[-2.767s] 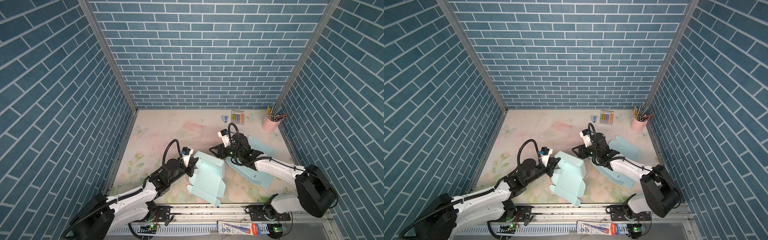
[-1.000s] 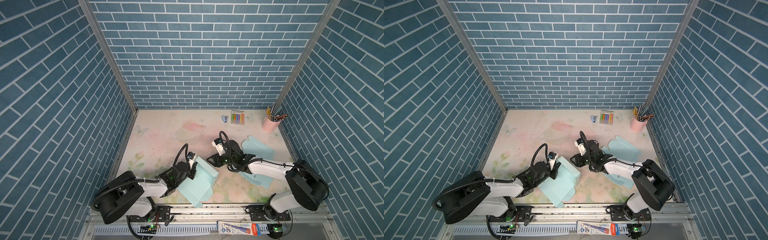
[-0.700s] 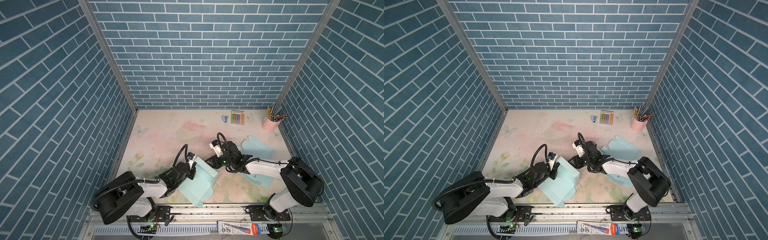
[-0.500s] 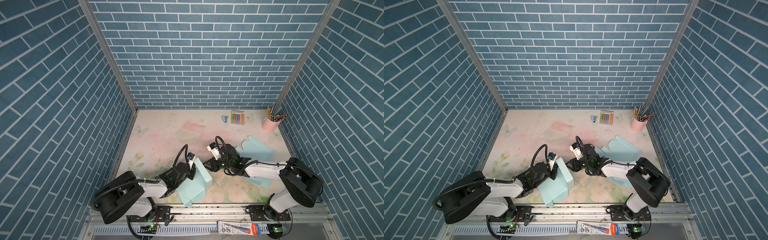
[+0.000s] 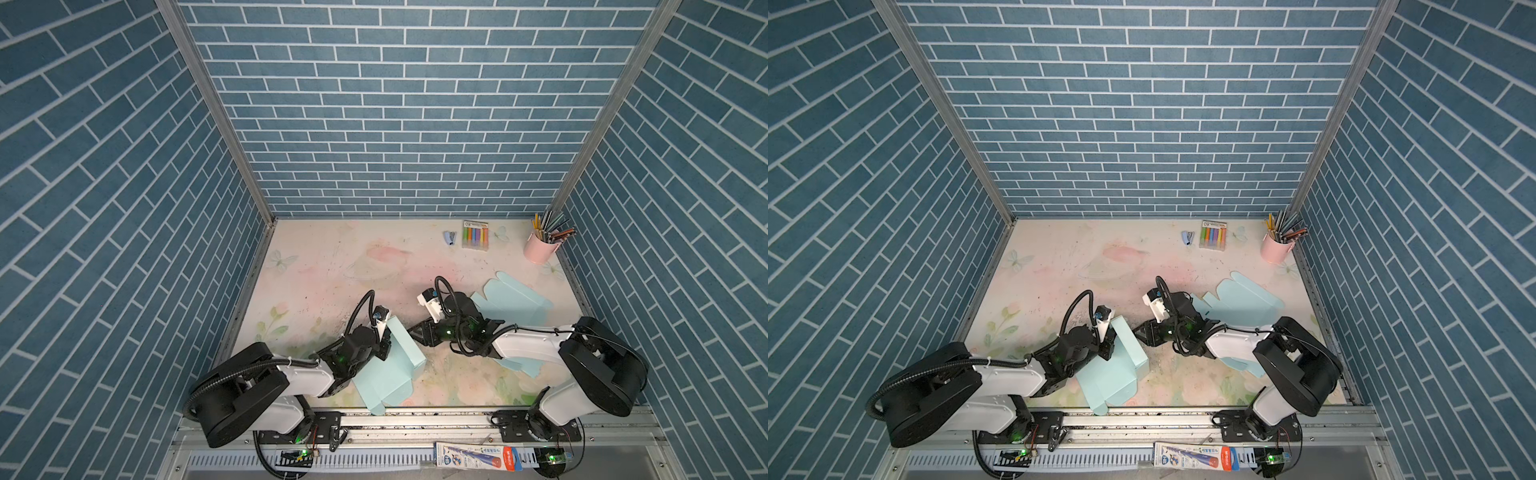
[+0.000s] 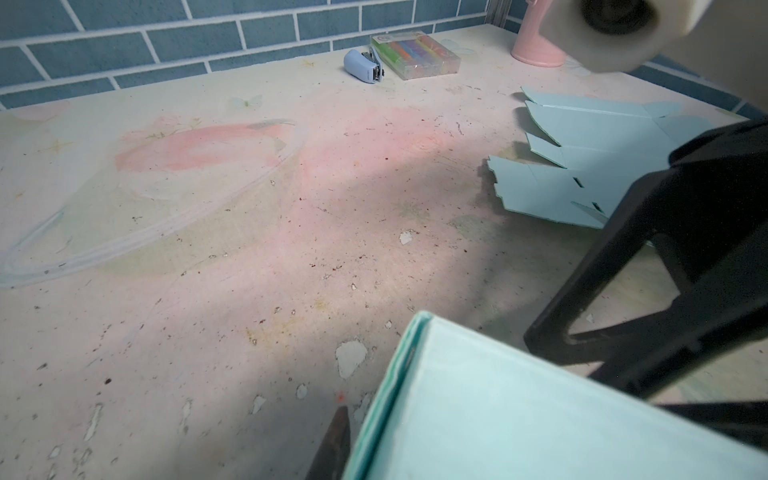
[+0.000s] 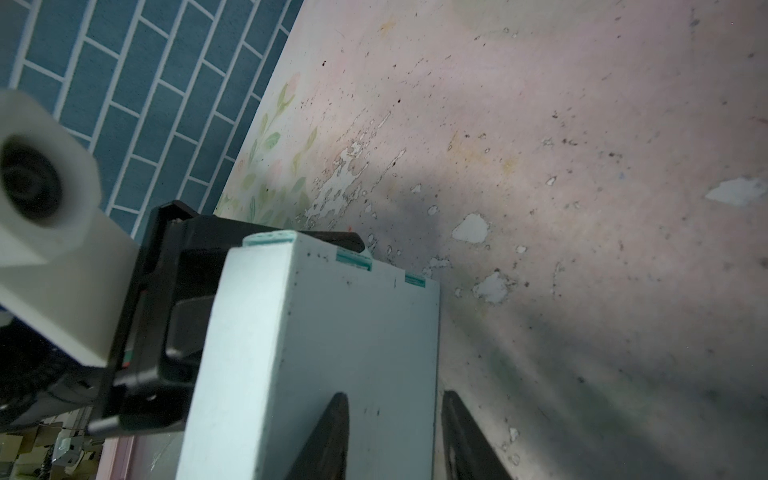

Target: Fold the paper box

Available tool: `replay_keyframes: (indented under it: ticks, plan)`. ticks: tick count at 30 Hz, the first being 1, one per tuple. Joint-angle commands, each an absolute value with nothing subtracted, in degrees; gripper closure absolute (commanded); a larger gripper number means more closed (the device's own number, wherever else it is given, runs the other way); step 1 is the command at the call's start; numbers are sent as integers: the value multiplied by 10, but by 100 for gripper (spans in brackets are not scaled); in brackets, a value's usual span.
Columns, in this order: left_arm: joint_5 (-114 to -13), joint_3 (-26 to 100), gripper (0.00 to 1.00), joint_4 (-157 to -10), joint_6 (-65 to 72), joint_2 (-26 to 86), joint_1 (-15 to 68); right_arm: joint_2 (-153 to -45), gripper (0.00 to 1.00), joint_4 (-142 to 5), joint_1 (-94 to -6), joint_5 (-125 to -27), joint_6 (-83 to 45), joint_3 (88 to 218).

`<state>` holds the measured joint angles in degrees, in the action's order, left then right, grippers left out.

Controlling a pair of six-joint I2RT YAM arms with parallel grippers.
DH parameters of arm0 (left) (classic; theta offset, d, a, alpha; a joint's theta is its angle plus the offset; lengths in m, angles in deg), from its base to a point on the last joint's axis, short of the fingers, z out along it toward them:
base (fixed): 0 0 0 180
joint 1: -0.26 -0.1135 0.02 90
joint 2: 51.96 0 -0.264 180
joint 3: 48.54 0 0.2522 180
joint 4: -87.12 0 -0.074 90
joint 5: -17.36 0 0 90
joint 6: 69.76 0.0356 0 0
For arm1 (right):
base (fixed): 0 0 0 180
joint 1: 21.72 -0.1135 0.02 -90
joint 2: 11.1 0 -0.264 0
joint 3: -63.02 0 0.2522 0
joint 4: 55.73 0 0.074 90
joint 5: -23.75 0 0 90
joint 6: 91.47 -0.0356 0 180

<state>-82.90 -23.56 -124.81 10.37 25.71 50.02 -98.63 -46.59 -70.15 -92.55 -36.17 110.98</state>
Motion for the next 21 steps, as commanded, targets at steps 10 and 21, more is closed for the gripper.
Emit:
replay_keyframes:
  ticks: [10, 21]
  plan:
    - [-833, -252, 74, -1264, 92, 247, 502, -920, 57, -528, -670, -905, -344, 1106]
    - [-846, -252, 61, -1210, 62, 215, 507, -846, 32, -779, -739, -776, -229, 1243]
